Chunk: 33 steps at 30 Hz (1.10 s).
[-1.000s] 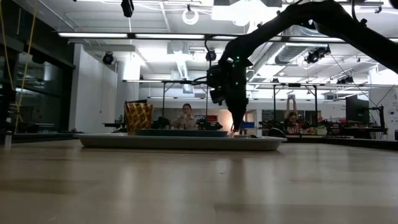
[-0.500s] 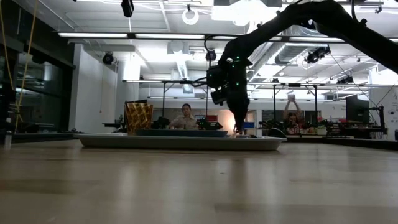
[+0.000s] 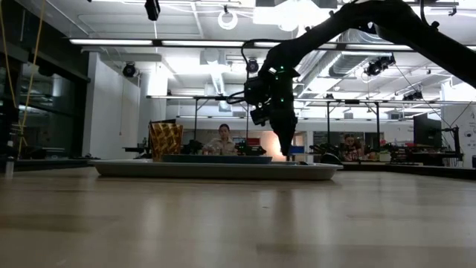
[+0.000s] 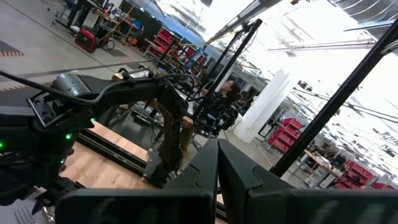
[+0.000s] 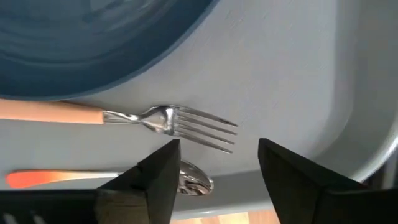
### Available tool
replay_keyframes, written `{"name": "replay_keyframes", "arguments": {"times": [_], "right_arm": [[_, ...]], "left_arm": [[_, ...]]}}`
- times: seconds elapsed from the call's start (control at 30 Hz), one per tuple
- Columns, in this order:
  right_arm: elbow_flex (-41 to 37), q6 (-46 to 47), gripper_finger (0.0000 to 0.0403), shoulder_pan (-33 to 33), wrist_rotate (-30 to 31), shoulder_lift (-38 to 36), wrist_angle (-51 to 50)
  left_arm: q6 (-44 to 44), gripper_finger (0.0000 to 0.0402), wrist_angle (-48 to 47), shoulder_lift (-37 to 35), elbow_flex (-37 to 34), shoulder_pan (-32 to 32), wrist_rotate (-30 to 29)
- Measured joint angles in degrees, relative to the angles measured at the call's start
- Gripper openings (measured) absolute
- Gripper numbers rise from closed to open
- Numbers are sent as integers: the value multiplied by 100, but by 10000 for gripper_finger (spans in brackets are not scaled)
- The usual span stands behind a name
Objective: Pick and place plate/cup/fork/spoon on tray
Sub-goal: Put the fork between the plate and spoon on the tray
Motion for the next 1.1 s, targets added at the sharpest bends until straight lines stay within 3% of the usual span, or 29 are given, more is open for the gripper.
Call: {"name": "replay_keyframes", "arguments": {"times": [0.1,0.3,0.57,0.67,0.77,0.93,1.03,1.1], "right_arm": [[75,104,215,-12,-253,0,-130],[182,508,184,44,-1663,-93,-319],[-35,475,14,577,-2435,-477,-30],[-837,728,16,790,-2563,-885,553],[-2127,1231,4,1018,-2633,-1584,1617],[-4150,2716,2,1571,-2177,-2678,4102],[-4653,3378,1,1962,-1808,-2774,5189],[-4719,3471,0,2215,-1395,-2684,5403]], "left_arm": [[2,0,1,1,0,0,0],[2,0,-1,1,0,2,14],[11,0,-4,-10,0,2,20],[15,0,-1,-10,0,2,22],[17,0,-1,-10,0,2,20],[17,0,-1,-12,0,9,15],[13,0,-1,-10,0,9,0],[13,0,0,-11,0,9,-25]]}}
